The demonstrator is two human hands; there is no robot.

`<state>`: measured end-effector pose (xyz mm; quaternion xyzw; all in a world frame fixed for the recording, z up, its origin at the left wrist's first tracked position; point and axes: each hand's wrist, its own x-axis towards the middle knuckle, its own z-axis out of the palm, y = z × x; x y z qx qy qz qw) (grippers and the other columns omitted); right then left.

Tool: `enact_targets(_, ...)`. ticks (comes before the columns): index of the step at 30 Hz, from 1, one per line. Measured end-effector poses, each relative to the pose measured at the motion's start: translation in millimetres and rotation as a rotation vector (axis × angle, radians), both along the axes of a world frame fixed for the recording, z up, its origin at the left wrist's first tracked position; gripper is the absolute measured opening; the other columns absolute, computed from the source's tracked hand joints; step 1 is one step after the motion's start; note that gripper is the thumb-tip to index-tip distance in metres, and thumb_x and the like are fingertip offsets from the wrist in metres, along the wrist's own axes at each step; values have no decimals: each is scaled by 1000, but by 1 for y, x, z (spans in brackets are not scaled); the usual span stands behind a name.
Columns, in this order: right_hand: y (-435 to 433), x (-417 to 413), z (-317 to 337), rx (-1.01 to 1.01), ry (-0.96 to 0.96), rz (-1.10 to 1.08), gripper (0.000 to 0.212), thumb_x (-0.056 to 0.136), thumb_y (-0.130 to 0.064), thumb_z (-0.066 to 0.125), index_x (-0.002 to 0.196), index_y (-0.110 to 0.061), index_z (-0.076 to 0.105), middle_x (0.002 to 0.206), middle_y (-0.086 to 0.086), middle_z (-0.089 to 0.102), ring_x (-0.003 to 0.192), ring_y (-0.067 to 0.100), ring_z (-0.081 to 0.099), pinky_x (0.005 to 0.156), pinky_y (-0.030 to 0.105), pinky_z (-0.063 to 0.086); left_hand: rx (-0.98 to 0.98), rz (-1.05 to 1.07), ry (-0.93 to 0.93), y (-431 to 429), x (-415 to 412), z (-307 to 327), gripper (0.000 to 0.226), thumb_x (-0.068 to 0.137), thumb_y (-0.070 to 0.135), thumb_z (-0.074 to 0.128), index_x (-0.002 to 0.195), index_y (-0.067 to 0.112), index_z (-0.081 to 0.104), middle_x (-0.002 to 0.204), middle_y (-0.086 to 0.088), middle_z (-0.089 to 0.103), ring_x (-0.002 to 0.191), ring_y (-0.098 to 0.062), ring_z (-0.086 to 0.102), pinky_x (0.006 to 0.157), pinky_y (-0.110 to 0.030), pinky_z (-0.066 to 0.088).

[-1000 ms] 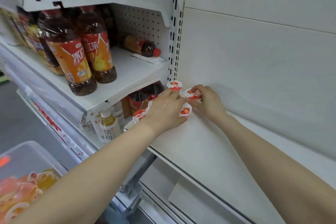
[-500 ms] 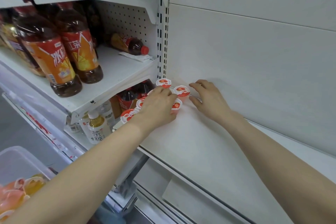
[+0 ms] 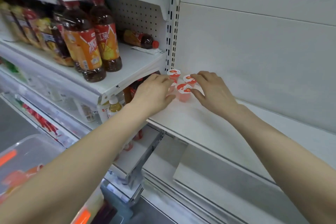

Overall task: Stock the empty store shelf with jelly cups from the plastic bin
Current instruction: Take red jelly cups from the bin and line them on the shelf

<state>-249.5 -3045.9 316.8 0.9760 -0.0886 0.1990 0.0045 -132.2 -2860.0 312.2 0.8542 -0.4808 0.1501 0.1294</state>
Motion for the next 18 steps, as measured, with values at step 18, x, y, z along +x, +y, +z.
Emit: enact_targets(18, 287, -19, -80, 79, -22, 261, 40, 93, -26, 59, 129, -7, 58, 123, 13, 60, 112, 34, 54, 95, 44, 43, -58, 213, 99, 324, -23, -75, 44, 94, 36, 56, 133, 15, 55, 128, -6, 57, 120, -28, 47, 100, -39, 39)
